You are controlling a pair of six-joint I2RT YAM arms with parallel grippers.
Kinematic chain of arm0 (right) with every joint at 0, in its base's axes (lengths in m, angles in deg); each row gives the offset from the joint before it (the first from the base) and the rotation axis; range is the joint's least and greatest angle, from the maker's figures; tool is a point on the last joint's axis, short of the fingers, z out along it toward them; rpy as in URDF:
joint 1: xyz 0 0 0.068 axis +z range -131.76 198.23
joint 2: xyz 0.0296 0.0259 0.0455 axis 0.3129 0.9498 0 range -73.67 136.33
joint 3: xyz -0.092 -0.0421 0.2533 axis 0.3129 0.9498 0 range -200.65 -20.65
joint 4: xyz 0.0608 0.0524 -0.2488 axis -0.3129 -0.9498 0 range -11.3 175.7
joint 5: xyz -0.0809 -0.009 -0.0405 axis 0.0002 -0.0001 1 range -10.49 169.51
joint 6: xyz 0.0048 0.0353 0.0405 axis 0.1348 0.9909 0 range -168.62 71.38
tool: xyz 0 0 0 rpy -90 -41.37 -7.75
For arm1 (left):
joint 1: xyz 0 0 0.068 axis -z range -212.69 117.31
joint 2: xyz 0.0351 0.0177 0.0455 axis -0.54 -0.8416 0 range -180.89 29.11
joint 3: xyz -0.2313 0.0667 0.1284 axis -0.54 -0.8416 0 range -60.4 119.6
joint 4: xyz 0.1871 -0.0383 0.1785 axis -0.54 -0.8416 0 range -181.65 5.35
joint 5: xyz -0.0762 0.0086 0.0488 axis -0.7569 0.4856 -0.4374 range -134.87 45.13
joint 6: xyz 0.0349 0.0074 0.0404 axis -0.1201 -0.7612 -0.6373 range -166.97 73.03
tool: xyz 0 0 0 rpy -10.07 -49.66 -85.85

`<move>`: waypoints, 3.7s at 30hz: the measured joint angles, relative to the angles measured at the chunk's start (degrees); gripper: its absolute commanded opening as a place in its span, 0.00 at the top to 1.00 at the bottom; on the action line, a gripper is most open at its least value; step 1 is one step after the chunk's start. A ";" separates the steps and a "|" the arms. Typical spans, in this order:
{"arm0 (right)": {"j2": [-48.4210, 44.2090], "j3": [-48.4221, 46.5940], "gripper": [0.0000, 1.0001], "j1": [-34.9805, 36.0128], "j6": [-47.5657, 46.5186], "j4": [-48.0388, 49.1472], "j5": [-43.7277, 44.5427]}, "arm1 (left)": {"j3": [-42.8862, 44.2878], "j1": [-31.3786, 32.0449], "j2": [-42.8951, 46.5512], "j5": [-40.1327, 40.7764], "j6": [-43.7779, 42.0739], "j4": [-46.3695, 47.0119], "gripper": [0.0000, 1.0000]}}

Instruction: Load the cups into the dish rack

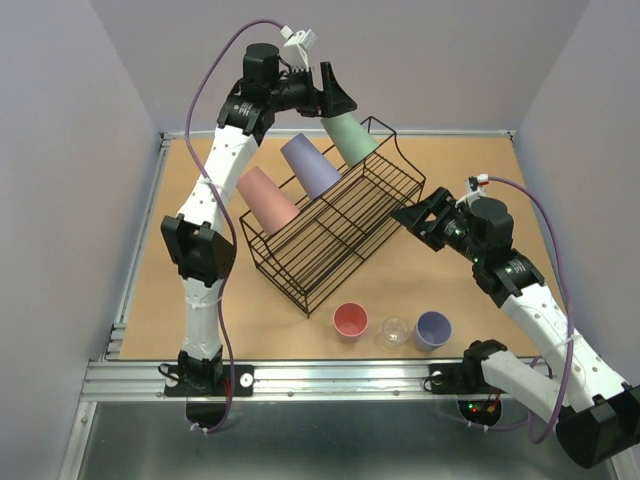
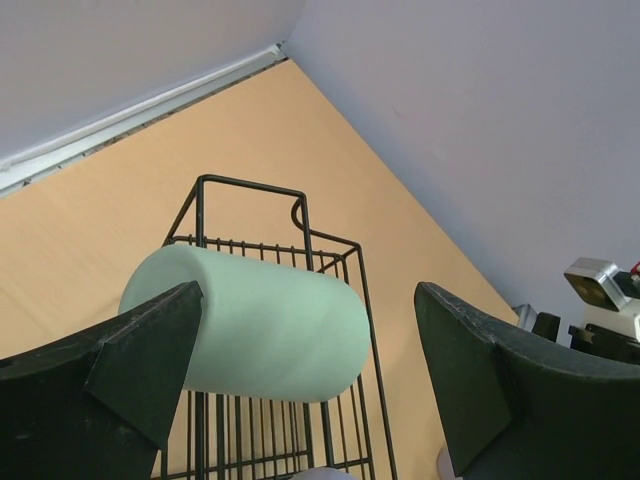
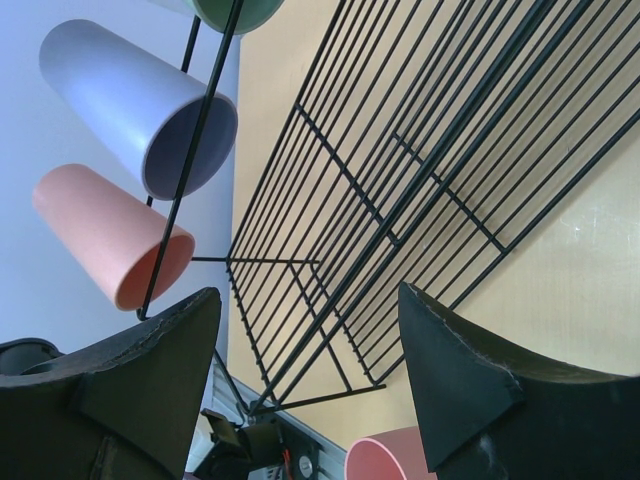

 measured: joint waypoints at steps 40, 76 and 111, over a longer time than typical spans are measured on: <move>24.22 -19.91 0.25 28.81 -19.61 -28.41 4.07 | -31.98 4.15 59.14 54.82 -8.98 -4.66 0.01; 24.55 -5.57 0.95 36.35 -14.34 -25.83 5.46 | -55.87 4.15 77.85 56.08 6.16 -22.73 0.01; -1.66 -24.55 1.00 37.20 7.87 0.13 32.04 | -58.14 5.09 69.79 3.26 33.59 24.33 0.01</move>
